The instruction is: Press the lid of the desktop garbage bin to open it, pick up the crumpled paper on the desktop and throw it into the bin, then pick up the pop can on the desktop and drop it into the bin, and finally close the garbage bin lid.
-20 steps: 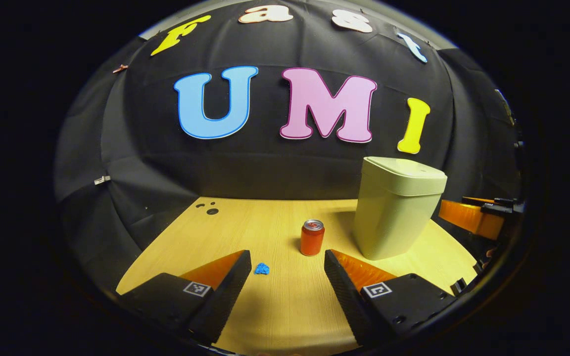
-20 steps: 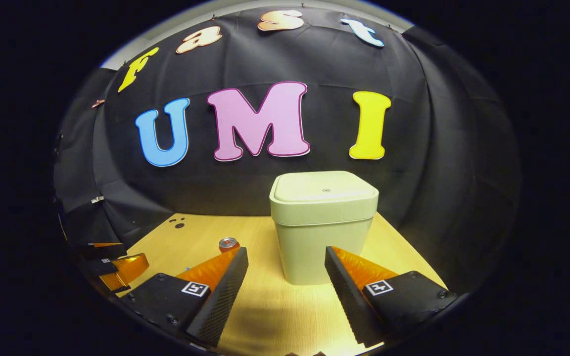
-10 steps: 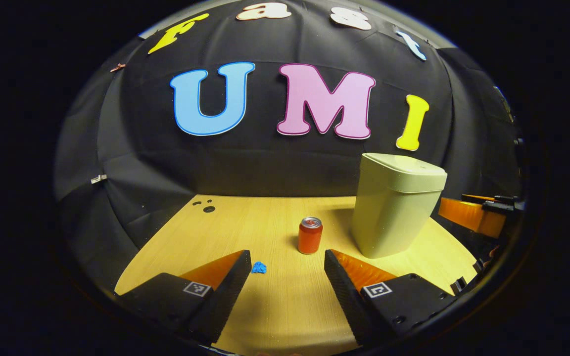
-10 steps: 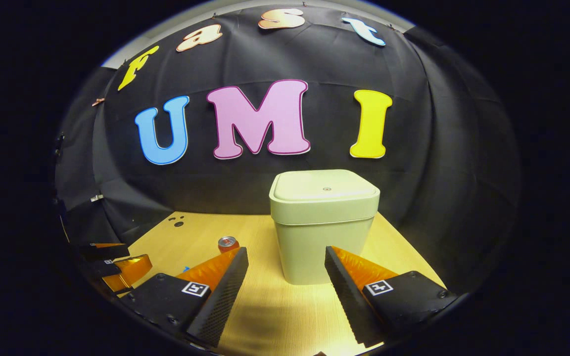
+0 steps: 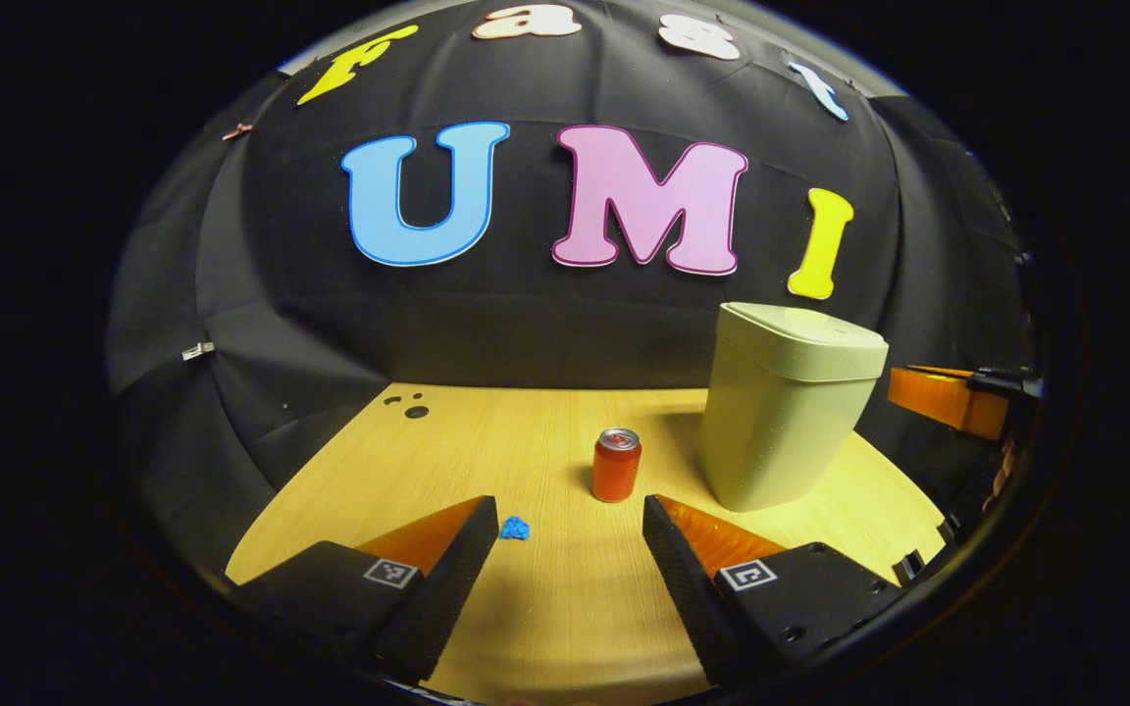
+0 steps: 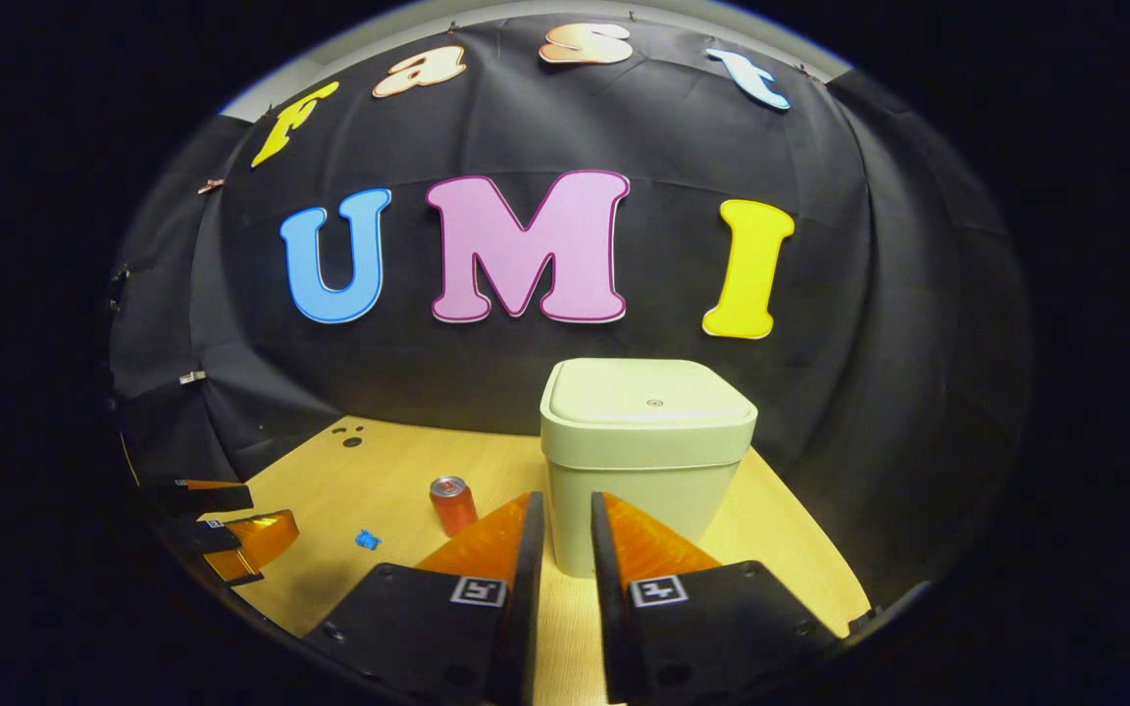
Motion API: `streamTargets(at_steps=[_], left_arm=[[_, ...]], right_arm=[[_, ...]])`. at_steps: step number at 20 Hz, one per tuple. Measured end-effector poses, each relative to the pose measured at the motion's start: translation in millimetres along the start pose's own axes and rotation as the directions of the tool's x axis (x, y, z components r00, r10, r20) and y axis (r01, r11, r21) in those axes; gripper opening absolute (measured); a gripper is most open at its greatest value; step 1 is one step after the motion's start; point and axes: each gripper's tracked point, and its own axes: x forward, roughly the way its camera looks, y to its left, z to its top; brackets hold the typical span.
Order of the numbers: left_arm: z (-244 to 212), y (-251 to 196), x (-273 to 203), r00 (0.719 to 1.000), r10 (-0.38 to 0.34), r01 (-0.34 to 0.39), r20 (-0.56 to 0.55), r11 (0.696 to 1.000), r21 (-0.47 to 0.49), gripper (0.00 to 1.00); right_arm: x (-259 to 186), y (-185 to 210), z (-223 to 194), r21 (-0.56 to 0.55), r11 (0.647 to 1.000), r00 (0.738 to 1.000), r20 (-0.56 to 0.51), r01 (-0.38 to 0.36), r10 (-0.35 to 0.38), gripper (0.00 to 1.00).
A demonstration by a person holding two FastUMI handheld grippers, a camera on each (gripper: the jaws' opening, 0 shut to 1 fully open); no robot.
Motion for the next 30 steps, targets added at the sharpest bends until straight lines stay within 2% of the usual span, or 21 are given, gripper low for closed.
streamTargets(at_steps=[2,4,5,6,11,15,21,22,23,24,30], left_arm=[[1,-3,0,1.0,-0.006,0.006,0.002,1.0,0.005,0.96],[0,-7,1,1.0,-0.014,0.014,0.001,1.0,0.009,0.96],[0,-9,1,1.0,-0.018,0.018,-0.001,1.0,0.01,0.96],[0,-9,1,1.0,-0.018,0.018,-0.001,1.0,0.011,0.96],[-2,-8,1,1.0,-0.015,0.015,-0.01,1.0,0.008,0.96],[-4,-8,3,1.0,-0.016,0.016,-0.018,1.0,0.002,0.96],[-3,-6,2,1.0,-0.012,0.012,-0.017,1.0,0.001,0.96],[-4,-5,3,1.0,-0.009,0.009,-0.019,1.0,0.0,0.96],[-4,-2,2,1.0,-0.001,0.001,-0.02,1.0,-0.001,0.96],[-5,1,2,1.0,0.009,-0.009,-0.021,1.0,-0.002,0.96],[-9,21,-5,0.997,0.078,-0.079,-0.026,0.997,-0.019,0.96]], right_arm=[[-4,-3,-2,-0.007,1.0,1.0,-0.03,0.01,-0.01,0.24],[4,-3,-8,0.015,1.0,0.999,-0.043,-0.009,0.009,0.09],[0,-1,-10,0.019,1.0,0.998,-0.055,-0.021,0.022,0.11],[2,-1,-12,0.02,0.999,0.997,-0.067,-0.028,0.029,0.06],[1,-1,-10,0.063,0.997,0.996,-0.068,-0.045,0.05,0.05],[5,-8,-3,0.07,0.997,0.997,-0.068,-0.028,0.033,0.05],[18,-17,44,0.042,0.999,0.999,0.01,-0.032,0.032,0.05],[22,-21,53,0.043,0.999,0.999,0.029,-0.028,0.027,0.1],[28,-25,60,0.042,0.999,0.999,0.041,-0.024,0.023,0.05],[34,-29,66,0.039,0.999,0.999,0.046,-0.02,0.019,0.05],[75,-57,83,0.041,0.999,0.998,0.057,0.013,-0.016,0.05]])
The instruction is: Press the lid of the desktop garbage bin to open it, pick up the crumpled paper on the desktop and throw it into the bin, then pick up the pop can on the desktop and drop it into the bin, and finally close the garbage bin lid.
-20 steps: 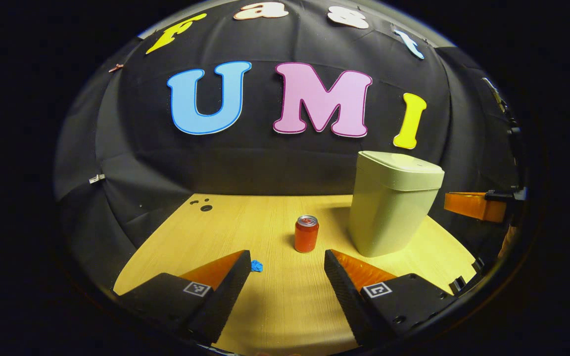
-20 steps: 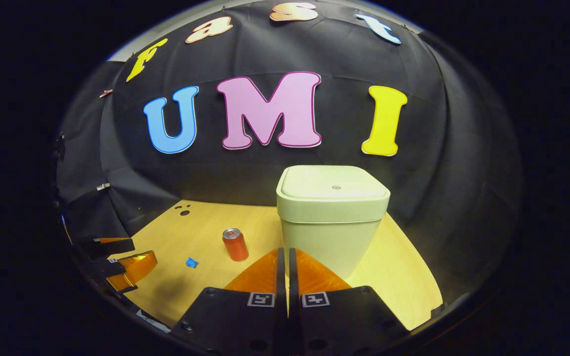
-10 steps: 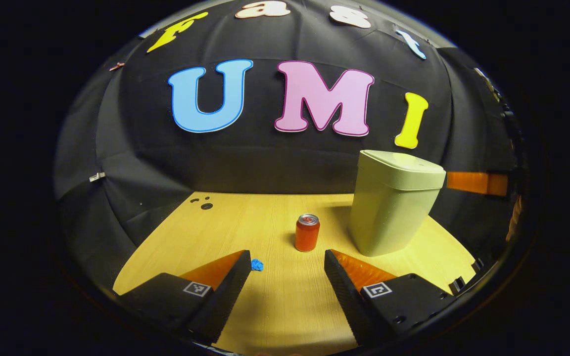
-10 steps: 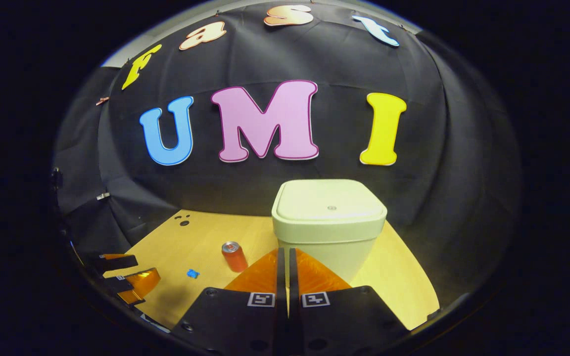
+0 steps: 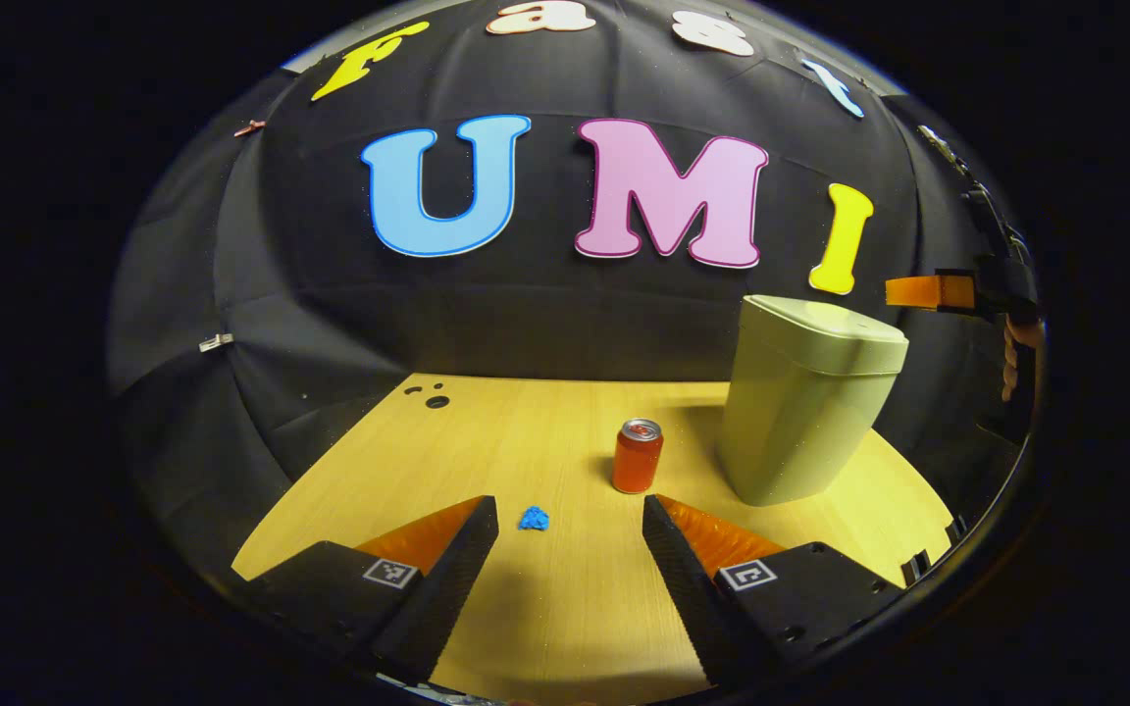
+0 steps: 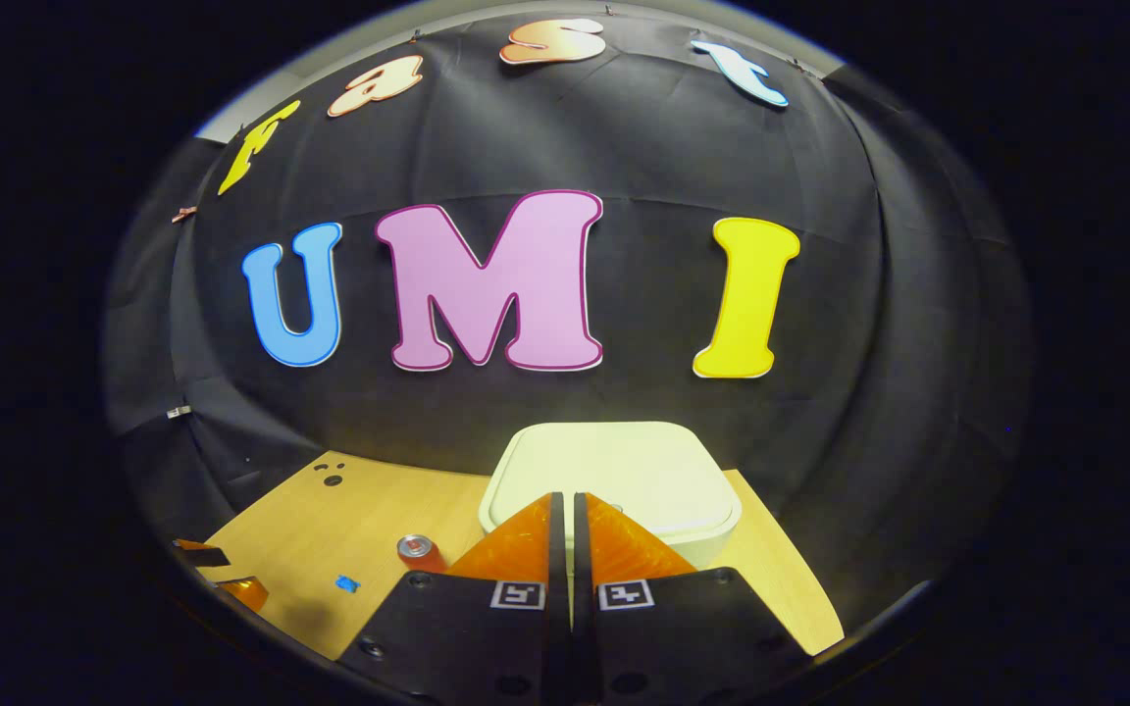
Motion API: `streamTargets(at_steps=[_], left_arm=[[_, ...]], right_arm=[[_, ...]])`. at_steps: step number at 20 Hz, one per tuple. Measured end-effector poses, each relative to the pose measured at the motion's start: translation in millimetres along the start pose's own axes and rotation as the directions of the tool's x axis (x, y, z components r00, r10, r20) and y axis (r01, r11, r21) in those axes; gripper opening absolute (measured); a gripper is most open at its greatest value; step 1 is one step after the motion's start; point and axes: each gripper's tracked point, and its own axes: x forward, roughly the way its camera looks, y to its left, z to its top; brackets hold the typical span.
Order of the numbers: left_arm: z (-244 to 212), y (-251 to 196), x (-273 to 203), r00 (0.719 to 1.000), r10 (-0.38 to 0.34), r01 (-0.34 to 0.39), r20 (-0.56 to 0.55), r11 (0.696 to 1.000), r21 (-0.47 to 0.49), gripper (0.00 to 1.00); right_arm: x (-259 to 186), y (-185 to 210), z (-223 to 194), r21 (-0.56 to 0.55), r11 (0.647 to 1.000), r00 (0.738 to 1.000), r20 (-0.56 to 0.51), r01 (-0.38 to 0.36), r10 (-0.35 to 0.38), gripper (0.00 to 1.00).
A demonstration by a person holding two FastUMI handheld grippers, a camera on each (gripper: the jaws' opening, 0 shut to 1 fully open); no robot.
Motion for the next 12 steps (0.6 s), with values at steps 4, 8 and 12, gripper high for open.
streamTargets(at_steps=[4,8,12], left_arm=[[-7,12,-5,0.998,0.055,-0.056,-0.023,0.998,-0.017,0.96],[-13,17,-9,0.994,0.098,-0.099,-0.04,0.995,-0.022,0.96],[-17,15,-12,0.991,0.122,-0.124,-0.054,0.992,-0.027,0.96]], right_arm=[[25,-12,-7,0.006,1.0,1.0,-0.019,0.012,-0.012,0.05],[46,-20,-17,-0.006,1.0,0.999,-0.048,0.014,-0.015,0.05],[55,-18,-32,-0.014,1.0,0.998,-0.07,-0.001,0.0,0.05]])
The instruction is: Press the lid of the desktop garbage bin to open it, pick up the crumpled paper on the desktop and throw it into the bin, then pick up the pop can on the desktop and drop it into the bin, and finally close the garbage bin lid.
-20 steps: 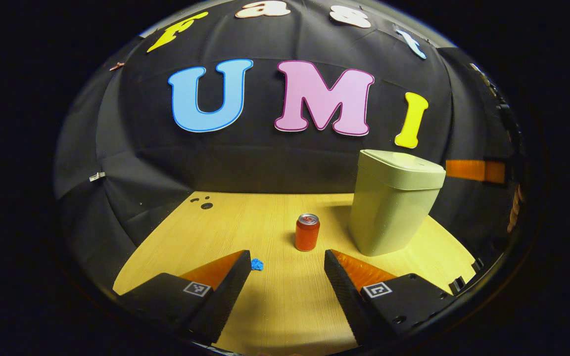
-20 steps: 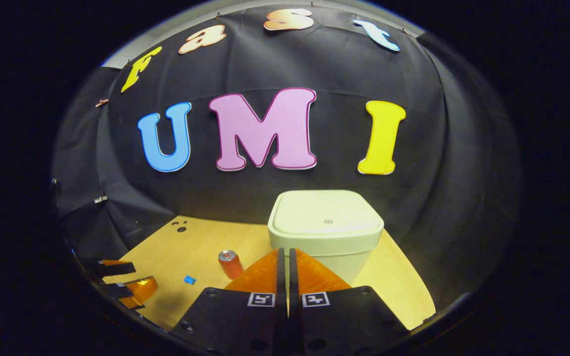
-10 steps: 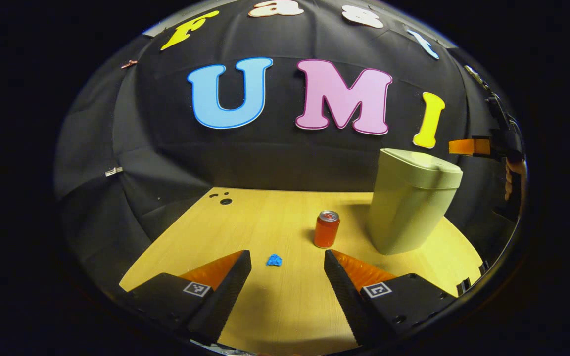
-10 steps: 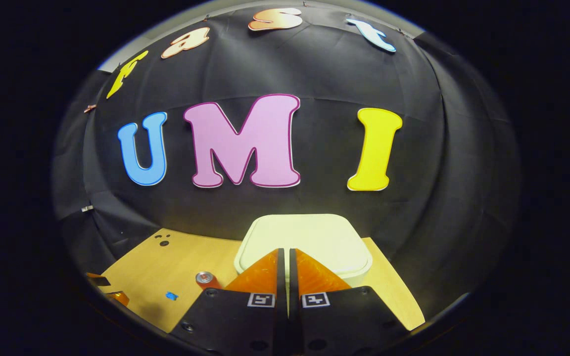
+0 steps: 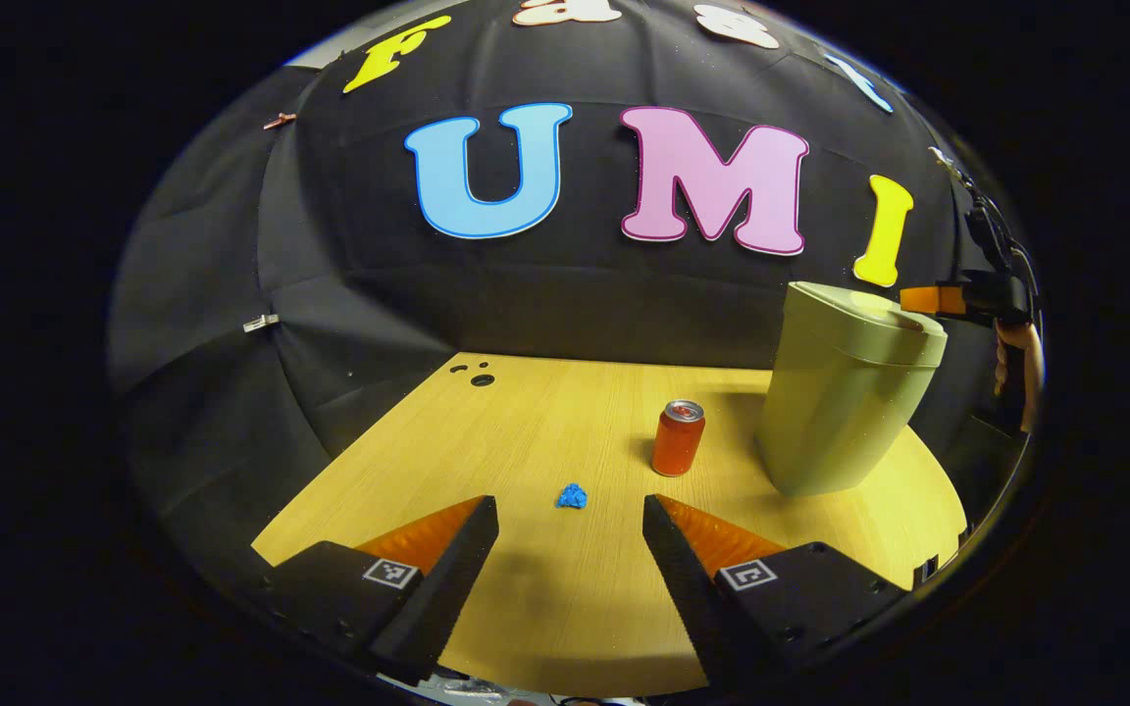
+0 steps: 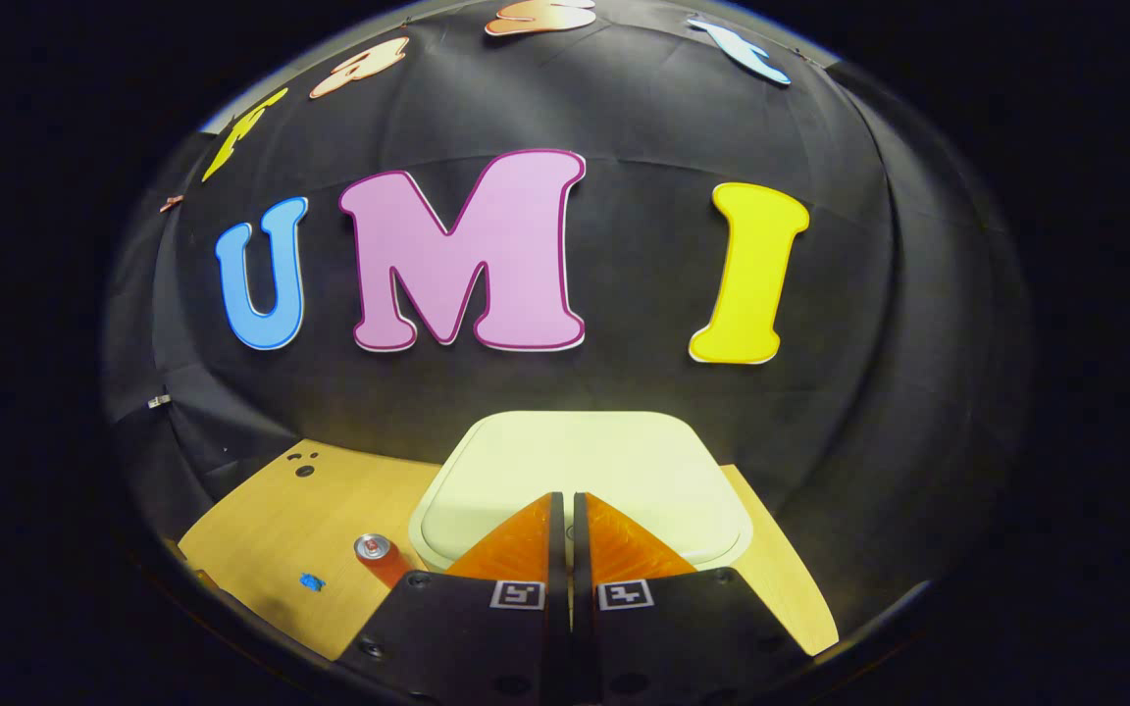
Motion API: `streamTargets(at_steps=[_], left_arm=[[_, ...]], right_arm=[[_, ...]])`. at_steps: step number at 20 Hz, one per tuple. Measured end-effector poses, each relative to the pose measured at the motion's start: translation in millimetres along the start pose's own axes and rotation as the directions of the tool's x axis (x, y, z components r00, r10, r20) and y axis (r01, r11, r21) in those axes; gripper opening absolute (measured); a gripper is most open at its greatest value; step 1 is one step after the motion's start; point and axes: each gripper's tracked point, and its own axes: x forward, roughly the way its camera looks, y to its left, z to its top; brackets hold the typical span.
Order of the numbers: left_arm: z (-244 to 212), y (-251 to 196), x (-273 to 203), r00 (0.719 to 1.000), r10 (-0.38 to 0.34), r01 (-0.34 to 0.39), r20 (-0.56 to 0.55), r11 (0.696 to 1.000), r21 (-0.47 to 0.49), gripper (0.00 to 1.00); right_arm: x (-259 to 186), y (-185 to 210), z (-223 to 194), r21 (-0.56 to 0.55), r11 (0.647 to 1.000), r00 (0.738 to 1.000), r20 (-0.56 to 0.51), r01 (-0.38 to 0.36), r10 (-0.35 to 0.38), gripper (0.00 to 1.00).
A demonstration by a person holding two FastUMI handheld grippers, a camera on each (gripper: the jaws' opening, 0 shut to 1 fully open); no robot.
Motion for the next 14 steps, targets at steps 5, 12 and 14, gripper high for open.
streamTargets(at_steps=[5,12,14], left_arm=[[-5.0,-6.2,-1.0,1.0,-0.003,0.003,-0.011,1.0,0.005,0.96],[-4.7,-4.7,-0.8,1.0,-0.012,0.012,0.0,1.0,0.018,0.95],[-8.3,-0.8,-0.7,1.0,-0.008,0.008,-0.012,1.0,0.005,0.95]], right_arm=[[-0.9,0.5,-3.2,-0.044,0.999,1.0,0.009,-0.005,0.006,0.05],[-1.2,2.4,-4.7,-0.058,0.998,1.0,0.03,0.006,-0.004,0.05],[0.0,1.8,-7.4,-0.094,0.995,0.999,0.039,0.015,-0.012,0.05]])
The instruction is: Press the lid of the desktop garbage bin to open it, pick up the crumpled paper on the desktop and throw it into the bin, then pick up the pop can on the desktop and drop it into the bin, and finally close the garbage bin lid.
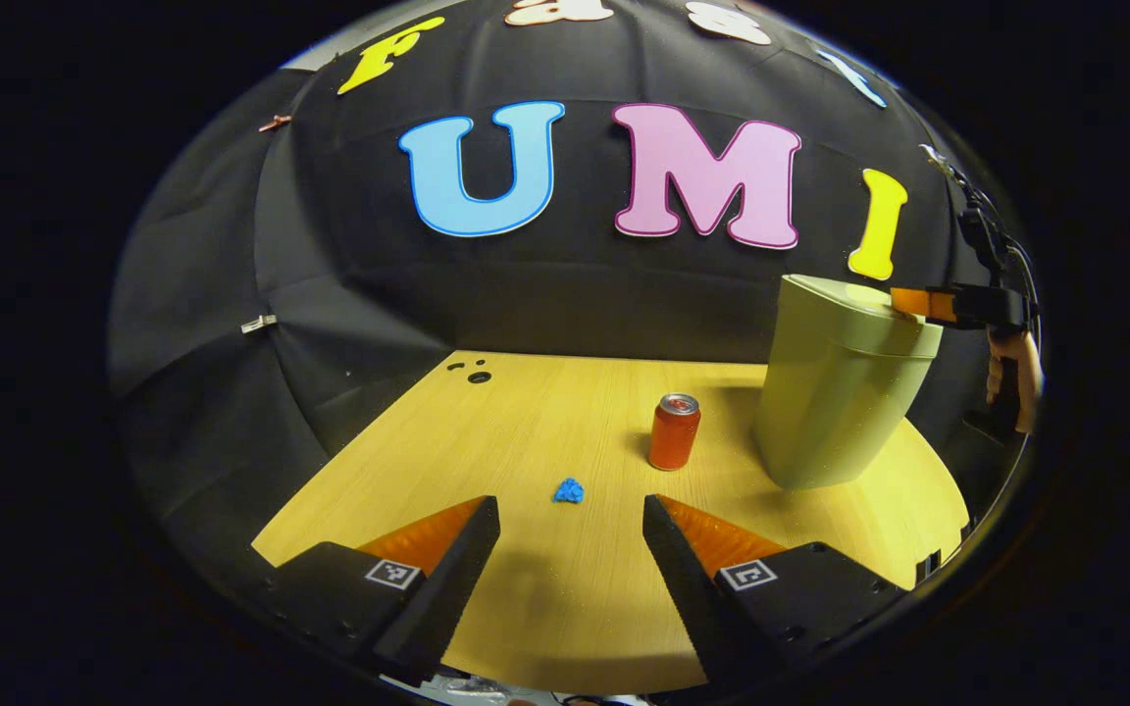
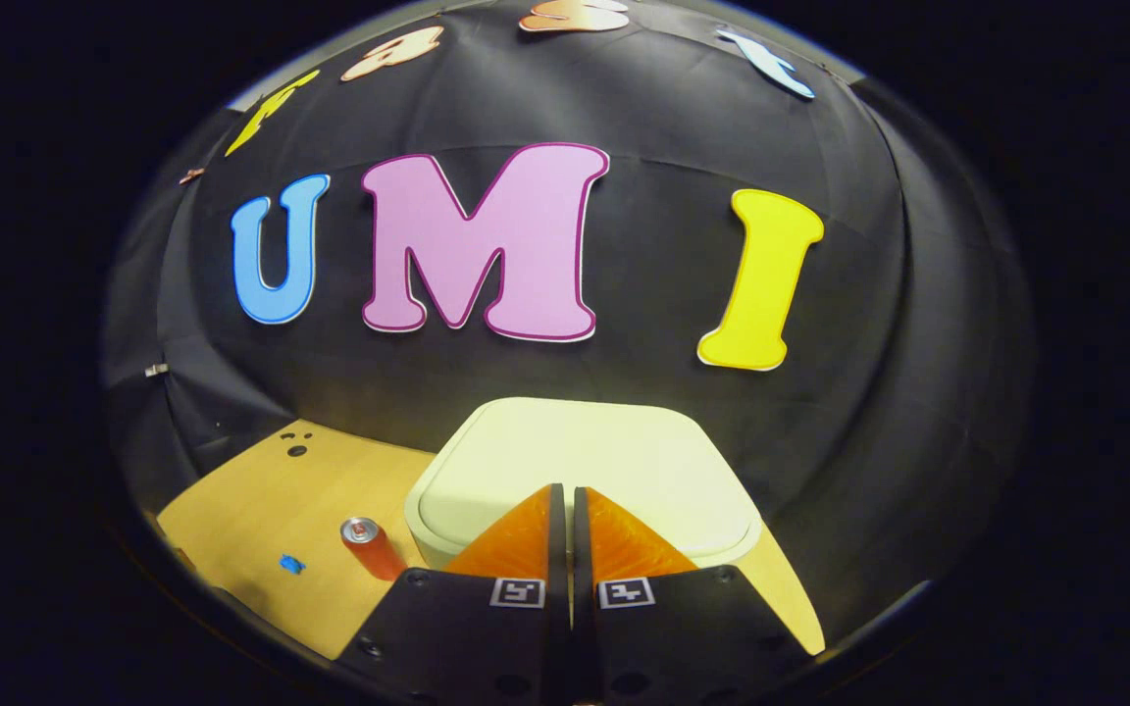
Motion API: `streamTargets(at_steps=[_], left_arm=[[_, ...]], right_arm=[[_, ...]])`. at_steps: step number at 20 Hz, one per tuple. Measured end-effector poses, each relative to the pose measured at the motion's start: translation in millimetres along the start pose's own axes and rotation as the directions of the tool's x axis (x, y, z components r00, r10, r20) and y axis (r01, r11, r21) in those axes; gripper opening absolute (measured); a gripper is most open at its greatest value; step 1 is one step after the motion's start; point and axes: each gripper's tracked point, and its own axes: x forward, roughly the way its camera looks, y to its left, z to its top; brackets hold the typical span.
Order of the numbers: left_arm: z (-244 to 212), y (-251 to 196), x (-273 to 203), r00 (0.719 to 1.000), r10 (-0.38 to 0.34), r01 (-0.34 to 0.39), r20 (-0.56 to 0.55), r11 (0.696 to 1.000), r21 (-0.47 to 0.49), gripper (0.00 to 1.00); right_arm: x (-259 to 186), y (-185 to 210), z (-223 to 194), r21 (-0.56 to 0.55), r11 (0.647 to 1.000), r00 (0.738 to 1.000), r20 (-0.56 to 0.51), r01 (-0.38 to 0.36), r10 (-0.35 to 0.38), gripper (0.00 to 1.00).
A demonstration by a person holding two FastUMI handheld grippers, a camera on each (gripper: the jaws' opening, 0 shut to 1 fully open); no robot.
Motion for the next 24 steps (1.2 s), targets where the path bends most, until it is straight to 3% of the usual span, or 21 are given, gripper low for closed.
streamTargets(at_steps=[6,9,14,18,24], left_arm=[[3,10,-4,1.0,0.003,-0.003,0.013,1.0,-0.021,0.95],[7,20,-8,0.999,0.008,-0.008,0.037,1.0,-0.022,0.95],[3,41,-9,0.999,0.025,-0.022,0.046,0.998,-0.058,0.95],[-8,59,-2,0.999,0.032,-0.03,0.039,0.997,-0.065,0.95],[-20,85,17,1.0,0.013,-0.012,0.027,0.999,-0.053,0.95]], right_arm=[[-3,1,10,-0.039,0.999,0.998,0.054,0.034,-0.032,0.05],[-7,10,15,-0.025,1.0,0.999,0.044,0.013,-0.012,0.05],[-35,11,52,0.002,0.999,0.991,0.131,0.036,-0.036,0.05],[-59,13,53,0.098,0.995,0.993,0.104,0.037,-0.047,0.05],[-94,2,8,0.174,0.979,0.994,-0.023,0.108,-0.106,0.05]])
